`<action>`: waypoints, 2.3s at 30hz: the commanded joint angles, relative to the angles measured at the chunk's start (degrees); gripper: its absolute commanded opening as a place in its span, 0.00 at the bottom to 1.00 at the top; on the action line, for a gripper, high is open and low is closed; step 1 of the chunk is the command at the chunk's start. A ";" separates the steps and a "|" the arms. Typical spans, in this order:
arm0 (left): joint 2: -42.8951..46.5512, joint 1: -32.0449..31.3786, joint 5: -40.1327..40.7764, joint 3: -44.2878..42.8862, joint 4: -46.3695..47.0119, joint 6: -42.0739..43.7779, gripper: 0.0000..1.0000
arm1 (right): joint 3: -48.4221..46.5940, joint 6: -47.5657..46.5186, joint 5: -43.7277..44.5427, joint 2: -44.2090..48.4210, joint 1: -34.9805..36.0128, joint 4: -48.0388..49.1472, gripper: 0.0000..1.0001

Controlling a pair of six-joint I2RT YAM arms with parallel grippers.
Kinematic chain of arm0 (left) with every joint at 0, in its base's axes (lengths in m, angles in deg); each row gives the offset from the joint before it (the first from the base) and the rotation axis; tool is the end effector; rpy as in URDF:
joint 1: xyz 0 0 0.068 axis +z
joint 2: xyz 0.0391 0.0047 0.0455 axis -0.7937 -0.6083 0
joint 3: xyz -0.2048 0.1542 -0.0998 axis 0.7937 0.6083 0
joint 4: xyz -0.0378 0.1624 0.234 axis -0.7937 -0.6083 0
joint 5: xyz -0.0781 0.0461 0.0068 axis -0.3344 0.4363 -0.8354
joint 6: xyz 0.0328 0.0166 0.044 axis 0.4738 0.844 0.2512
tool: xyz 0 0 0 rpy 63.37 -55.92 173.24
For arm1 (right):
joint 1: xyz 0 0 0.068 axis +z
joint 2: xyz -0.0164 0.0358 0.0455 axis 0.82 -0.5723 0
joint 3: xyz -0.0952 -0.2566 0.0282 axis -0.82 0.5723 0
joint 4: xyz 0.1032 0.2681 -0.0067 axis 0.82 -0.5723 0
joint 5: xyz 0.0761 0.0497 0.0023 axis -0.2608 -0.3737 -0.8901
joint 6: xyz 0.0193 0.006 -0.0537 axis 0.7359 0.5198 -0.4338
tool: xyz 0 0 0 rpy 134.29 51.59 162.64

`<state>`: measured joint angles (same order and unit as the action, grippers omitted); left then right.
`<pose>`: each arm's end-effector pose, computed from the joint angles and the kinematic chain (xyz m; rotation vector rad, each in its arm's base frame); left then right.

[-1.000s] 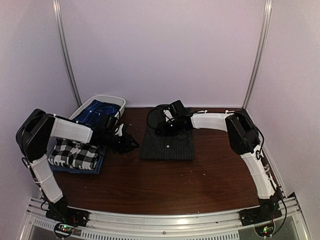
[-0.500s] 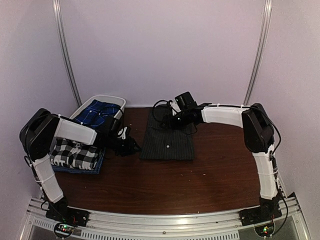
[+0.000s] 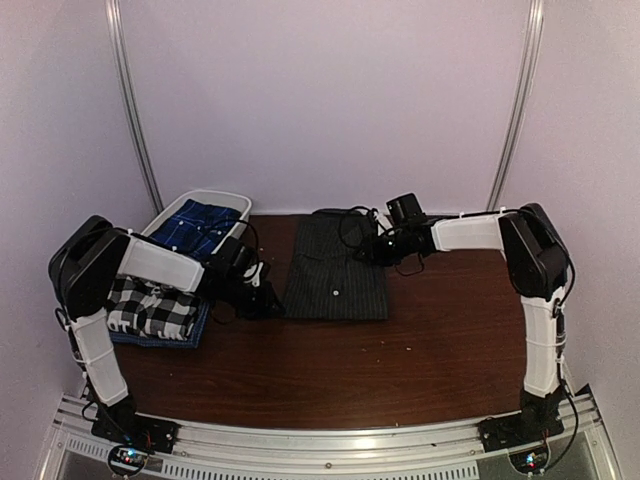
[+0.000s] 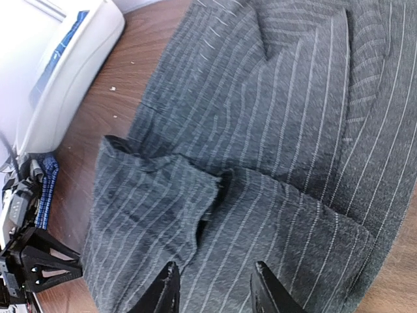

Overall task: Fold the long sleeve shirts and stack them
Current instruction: Pick up the 2/3-rectangle-folded shirt from the center of the board.

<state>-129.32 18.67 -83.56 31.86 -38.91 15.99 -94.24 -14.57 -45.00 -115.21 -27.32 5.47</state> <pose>0.3120 -0.2267 0.1054 -0.1124 2.7191 -0.9557 0.4314 0.2482 0.1605 -0.3374 2.4037 0.9870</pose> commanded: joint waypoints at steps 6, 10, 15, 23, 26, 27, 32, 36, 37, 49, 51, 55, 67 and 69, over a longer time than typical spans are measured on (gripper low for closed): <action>-1.11 -0.67 -0.44 -0.74 0.26 -1.57 0.00 | 2.69 6.22 1.22 -4.89 -4.08 4.28 0.37; 0.59 -1.17 -0.43 1.33 0.43 -2.53 0.00 | 4.06 6.92 2.13 -5.30 -4.72 4.01 0.37; 3.85 -2.02 -0.84 4.41 0.86 -3.55 0.00 | 6.89 5.47 4.42 -0.04 -4.24 2.60 0.37; 9.88 -2.76 -0.49 9.34 1.05 -5.11 0.00 | 15.91 4.02 7.87 14.74 0.07 0.86 0.43; 11.84 -2.99 -0.61 10.96 1.15 -5.51 0.00 | 21.95 5.29 7.51 19.27 3.50 2.64 0.43; 12.40 -3.11 -0.58 11.47 1.14 -5.61 0.00 | 23.84 5.83 7.61 20.31 4.66 3.20 0.43; 14.21 -3.40 -0.63 13.75 1.12 -5.72 0.00 | 33.08 10.28 5.74 22.44 9.31 9.06 0.43; 15.44 -3.49 -0.30 15.39 1.14 -6.03 0.00 | 40.70 13.44 4.86 22.09 10.38 13.86 0.41; 15.73 -3.49 -0.26 15.73 1.14 -6.07 0.00 | 42.35 14.00 4.70 22.40 10.53 14.72 0.41; 18.01 -3.66 -0.50 18.33 1.18 -6.25 0.00 | 51.24 15.46 10.92 36.53 14.22 8.52 0.45; 17.99 -3.75 -0.56 18.45 1.31 -6.23 0.00 | 51.93 16.08 10.59 35.85 15.41 9.62 0.45; 18.03 -3.83 -0.73 18.56 1.36 -6.24 0.00 | 51.44 17.14 11.07 32.53 17.90 11.37 0.43; 18.53 -3.84 -0.79 19.00 1.23 -6.00 0.00 | 52.07 19.30 13.11 28.71 18.98 16.04 0.38; 18.49 -3.84 -0.86 19.00 1.23 -5.98 0.00 | 52.28 19.62 13.77 28.97 18.99 16.17 0.37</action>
<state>-112.30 15.19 -84.00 50.19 -37.86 9.92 -43.13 3.79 -34.33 -85.35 -8.74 22.15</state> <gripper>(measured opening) 0.007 0.383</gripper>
